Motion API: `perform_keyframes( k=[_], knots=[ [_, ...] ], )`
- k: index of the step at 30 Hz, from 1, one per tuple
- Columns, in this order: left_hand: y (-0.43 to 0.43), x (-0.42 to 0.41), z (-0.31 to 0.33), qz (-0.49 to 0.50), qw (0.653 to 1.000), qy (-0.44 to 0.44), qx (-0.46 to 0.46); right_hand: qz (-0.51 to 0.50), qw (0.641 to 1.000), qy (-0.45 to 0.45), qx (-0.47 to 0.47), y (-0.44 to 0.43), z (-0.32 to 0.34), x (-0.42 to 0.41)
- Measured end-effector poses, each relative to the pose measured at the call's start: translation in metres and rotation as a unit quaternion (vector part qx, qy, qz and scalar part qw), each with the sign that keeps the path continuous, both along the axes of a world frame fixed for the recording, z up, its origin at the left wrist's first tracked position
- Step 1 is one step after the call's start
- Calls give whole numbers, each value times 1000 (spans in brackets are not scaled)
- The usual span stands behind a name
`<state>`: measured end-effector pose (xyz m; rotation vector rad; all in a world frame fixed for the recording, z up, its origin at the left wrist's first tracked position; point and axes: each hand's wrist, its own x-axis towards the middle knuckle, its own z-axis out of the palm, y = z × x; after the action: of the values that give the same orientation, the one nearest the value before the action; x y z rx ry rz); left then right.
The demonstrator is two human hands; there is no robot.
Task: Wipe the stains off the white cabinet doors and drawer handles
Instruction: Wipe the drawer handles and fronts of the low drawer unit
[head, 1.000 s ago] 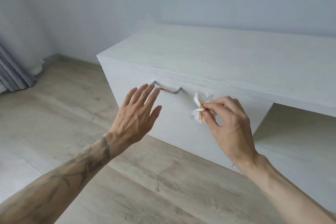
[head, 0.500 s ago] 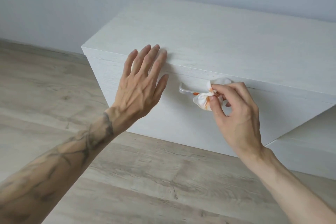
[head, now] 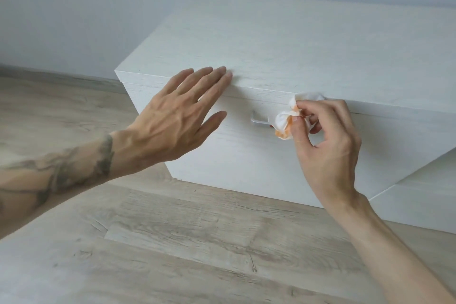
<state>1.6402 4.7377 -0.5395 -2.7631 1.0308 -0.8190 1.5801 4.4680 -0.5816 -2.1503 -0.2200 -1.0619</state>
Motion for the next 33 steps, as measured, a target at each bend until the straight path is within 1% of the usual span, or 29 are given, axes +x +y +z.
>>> perform_keyframes(
  k=[3,5,8,11,13,17,22,27,31,33],
  knots=[
    [1,6,1,-15,1000,-7,19,1,1000,6,7,3,-1,3],
    [0,9,-5,-17,1000,-18,9,0,1000,5,3,3,-2,1],
    [-2,16,-17,-17,999,-38,-27,9,999,9,-36,0,-6,-1],
    [-7,22,-31,-4,997,-65,-43,23,997,15,-77,-8,-11,-2],
    [-13,25,-39,3,994,-85,-64,25,995,1,-93,-13,-15,-2],
    [-26,30,-53,27,986,-125,-110,24,994,-40,-96,-14,-21,5],
    [-34,41,-64,42,974,-174,-138,61,985,-68,-146,-2,-21,21],
    [-38,52,-74,35,963,-209,-165,15,989,-86,-121,-9,-32,16],
    [-39,60,-78,23,957,-229,-178,46,985,-93,-141,6,-30,24],
    [-38,63,-80,17,954,-236,-184,38,985,-94,-141,-4,-31,21]
  ],
)
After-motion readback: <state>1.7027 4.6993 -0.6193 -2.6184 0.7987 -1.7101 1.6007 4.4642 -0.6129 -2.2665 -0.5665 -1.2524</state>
